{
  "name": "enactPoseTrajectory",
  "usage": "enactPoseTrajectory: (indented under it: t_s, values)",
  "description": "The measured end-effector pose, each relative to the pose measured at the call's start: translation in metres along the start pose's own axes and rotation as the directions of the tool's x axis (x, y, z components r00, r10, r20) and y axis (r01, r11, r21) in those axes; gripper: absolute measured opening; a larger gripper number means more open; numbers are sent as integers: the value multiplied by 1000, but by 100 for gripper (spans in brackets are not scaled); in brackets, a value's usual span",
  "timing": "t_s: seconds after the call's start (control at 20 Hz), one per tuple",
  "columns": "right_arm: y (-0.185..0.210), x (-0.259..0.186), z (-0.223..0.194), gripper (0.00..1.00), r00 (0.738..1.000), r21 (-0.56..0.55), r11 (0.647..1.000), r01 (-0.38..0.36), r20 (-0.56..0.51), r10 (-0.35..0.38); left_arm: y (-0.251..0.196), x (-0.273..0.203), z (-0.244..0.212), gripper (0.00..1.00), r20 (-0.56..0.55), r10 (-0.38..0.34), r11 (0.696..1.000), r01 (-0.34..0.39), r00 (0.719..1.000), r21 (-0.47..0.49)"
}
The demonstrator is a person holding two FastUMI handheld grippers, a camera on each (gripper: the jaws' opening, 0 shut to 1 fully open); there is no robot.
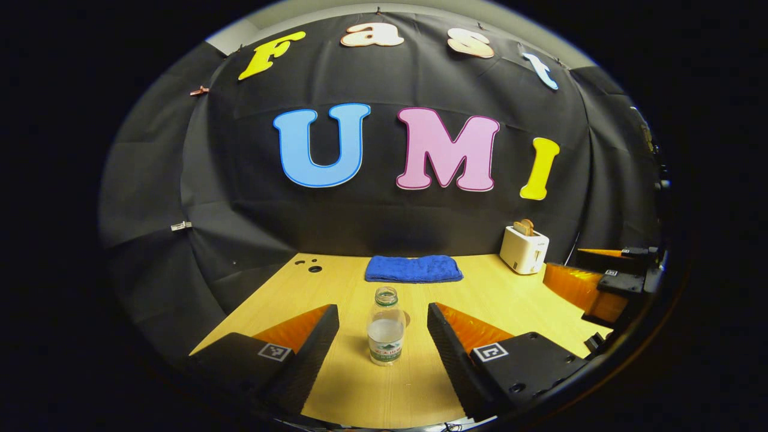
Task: Open the teacup lid with one hand, grasp the water bottle and pour water into the teacup with the other hand; after pouring, place the water bottle on the coaster and then close the teacup lid.
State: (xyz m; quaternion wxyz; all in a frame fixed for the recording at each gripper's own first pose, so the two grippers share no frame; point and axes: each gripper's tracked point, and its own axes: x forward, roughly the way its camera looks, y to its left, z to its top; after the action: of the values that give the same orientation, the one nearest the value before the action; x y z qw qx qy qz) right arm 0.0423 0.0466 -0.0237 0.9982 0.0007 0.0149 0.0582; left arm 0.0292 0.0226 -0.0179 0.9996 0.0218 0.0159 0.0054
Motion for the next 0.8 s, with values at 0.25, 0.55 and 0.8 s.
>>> enactPoseTrajectory:
  t_s: [0.25, 0.55, 0.8]
  values:
    - [6, 19, -22, 99, 999, -11, 1000, -20, -33, 20, 3, 10, -20, 94, -36, -3, 1000, 4, 999, 15]
    - [4, 58, -69, 99, 996, -17, 1000, -25, -91, 24, 11, 31, -57, 94, -95, 18, 1000, -18, 995, 6]
    - [9, 91, -130, 99, 986, -23, 999, -29, -162, 24, 22, 47, -94, 94, -134, 42, 999, -43, 990, -2]
